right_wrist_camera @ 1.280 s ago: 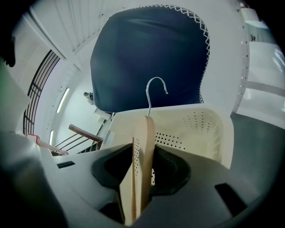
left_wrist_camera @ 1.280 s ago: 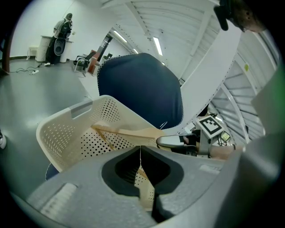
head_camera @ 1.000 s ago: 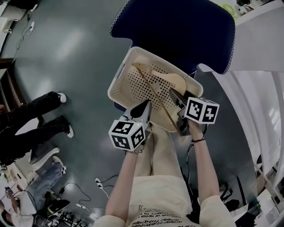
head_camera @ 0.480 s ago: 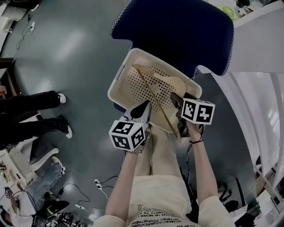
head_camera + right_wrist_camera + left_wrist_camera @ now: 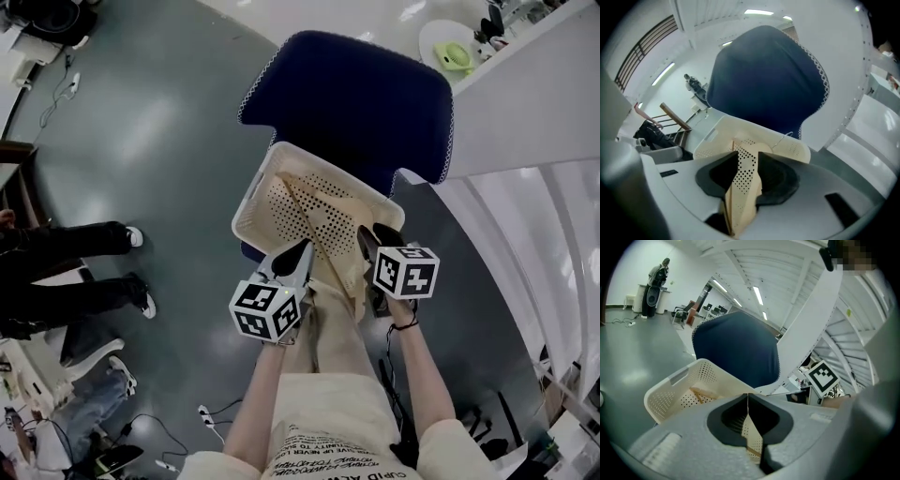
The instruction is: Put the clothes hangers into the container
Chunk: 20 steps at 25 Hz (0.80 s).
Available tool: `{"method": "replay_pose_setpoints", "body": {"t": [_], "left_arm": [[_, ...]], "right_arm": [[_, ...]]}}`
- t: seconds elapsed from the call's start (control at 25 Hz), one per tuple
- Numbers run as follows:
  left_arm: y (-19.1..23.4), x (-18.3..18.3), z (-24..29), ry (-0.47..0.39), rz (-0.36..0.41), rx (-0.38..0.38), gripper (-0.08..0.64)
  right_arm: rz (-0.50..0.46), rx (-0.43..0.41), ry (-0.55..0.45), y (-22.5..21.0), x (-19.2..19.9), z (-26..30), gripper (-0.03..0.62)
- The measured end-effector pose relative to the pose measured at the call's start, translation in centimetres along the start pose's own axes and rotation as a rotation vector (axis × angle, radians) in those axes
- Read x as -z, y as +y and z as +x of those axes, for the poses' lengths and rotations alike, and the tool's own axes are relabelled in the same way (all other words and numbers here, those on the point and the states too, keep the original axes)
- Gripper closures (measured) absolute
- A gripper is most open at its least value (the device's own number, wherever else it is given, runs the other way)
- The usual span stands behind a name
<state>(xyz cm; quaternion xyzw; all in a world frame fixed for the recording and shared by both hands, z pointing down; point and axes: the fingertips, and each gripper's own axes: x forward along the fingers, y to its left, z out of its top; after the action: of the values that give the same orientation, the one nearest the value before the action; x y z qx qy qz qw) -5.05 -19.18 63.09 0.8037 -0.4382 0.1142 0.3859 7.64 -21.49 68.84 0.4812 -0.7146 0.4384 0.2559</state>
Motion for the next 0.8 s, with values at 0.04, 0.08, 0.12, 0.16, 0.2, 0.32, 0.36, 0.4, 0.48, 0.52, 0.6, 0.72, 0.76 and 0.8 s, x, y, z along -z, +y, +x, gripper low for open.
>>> {"method": "replay_pose_setpoints", "body": {"t": [0.04,0.08,0.12,0.16,0.2,0.32,0.36,0.4,0.48,0.52,0.6,0.72,0.76,0.8], "left_arm": [[-0.6,-0.5,-0.6,-0.009,0.013,0.008,0.537],[-1.3,-1.1,-1.2,-0.017,0.028,0.017,0.537],[-2.0,-1.6,-1.9,-0.027,0.044,0.024,0.537],[-2.5,-2.3,-2.6,-0.040,0.058,0.030,0.537],[-3.0,-3.1,-3.3,-0.055,0.071,0.034,0.537],[-4.4,-5.4,-4.8,-0.099,0.109,0.050,0.537],[-4.8,-6.1,-5.1,-0.113,0.125,0.057,0.537],[-5.2,-6.8,-5.5,-0.125,0.142,0.064,0.537],[-5.6,-8.1,-6.4,-0.147,0.169,0.071,0.537],[-5.8,-8.8,-6.8,-0.158,0.179,0.073,0.537],[-6.3,-10.1,-7.6,-0.183,0.196,0.079,0.537],[-7.1,-12.0,-9.4,-0.216,0.243,0.087,0.537],[-7.3,-12.5,-10.1,-0.229,0.264,0.087,0.537],[-7.5,-13.2,-10.8,-0.246,0.284,0.086,0.537]], "right_arm": [[-0.030,-0.017,-0.012,0.8,-0.3,-0.7,0.484],[-0.057,-0.031,-0.023,1.6,-0.5,-1.5,0.509],[-0.079,-0.044,-0.037,2.4,-0.7,-2.3,0.530],[-0.095,-0.057,-0.053,3.2,-1.1,-3.1,0.545],[-0.108,-0.070,-0.071,3.9,-1.5,-3.8,0.563],[-0.138,-0.117,-0.130,5.7,-3.3,-5.8,0.577],[-0.147,-0.131,-0.153,6.2,-4.1,-6.5,0.579],[-0.154,-0.143,-0.176,6.7,-4.8,-7.1,0.583],[-0.160,-0.168,-0.218,7.7,-6.0,-8.4,0.586],[-0.160,-0.180,-0.238,8.2,-6.6,-9.1,0.588],[-0.159,-0.202,-0.281,9.0,-7.9,-10.5,0.588],[-0.187,-0.223,-0.367,10.7,-9.7,-12.9,0.588],[-0.209,-0.227,-0.402,11.4,-10.2,-13.8,0.588],[-0.230,-0.233,-0.433,12.1,-10.7,-14.6,0.588]]}}
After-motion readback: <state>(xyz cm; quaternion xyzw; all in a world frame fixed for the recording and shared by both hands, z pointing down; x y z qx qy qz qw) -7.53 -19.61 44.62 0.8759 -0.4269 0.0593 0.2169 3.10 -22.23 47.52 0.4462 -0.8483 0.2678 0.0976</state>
